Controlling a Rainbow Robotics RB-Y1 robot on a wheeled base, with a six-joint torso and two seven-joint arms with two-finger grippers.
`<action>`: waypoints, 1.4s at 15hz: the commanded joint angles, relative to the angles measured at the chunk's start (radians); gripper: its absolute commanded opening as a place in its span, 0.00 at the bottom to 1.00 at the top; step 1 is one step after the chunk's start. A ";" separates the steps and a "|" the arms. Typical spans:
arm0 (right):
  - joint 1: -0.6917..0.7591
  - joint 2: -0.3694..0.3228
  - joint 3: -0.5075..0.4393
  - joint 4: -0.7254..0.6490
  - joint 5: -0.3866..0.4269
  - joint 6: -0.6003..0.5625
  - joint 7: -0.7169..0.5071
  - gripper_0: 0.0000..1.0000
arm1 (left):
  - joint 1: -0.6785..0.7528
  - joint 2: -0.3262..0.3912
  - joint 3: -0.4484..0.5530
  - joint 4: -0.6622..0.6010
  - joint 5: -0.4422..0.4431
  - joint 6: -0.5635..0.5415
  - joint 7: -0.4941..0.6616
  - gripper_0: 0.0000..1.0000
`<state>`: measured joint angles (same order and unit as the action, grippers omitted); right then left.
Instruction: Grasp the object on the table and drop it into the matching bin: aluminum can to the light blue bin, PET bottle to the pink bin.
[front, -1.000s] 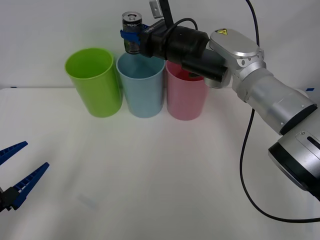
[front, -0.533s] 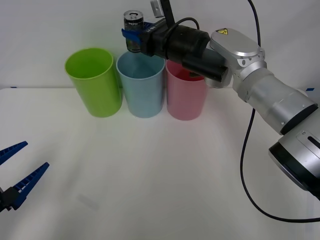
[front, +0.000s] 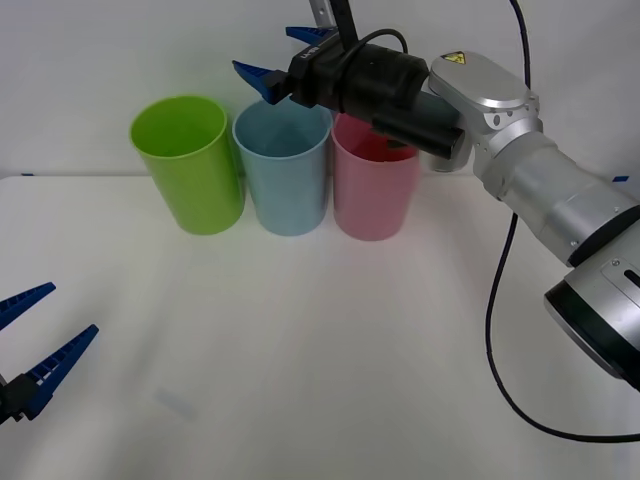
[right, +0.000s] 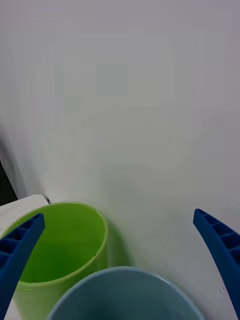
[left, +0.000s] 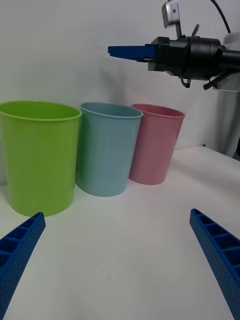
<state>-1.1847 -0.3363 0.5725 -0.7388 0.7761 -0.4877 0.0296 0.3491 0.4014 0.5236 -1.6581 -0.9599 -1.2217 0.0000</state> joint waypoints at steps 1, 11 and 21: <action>0.014 -0.047 0.026 -0.037 -0.057 -0.022 0.001 1.00 | 0.000 0.000 0.000 0.000 0.000 0.000 0.000 1.00; 0.235 -0.372 0.132 -0.501 -0.242 0.032 0.000 1.00 | 0.000 0.000 0.000 0.000 0.000 0.000 0.000 1.00; 0.597 -0.581 -0.029 -0.846 -0.239 0.054 0.059 1.00 | 0.000 0.000 0.000 0.000 0.000 0.000 0.000 1.00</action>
<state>-0.6205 -0.9067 0.5621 -1.5618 0.5330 -0.4336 0.0829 0.3490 0.4014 0.5236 -1.6581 -0.9599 -1.2217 0.0000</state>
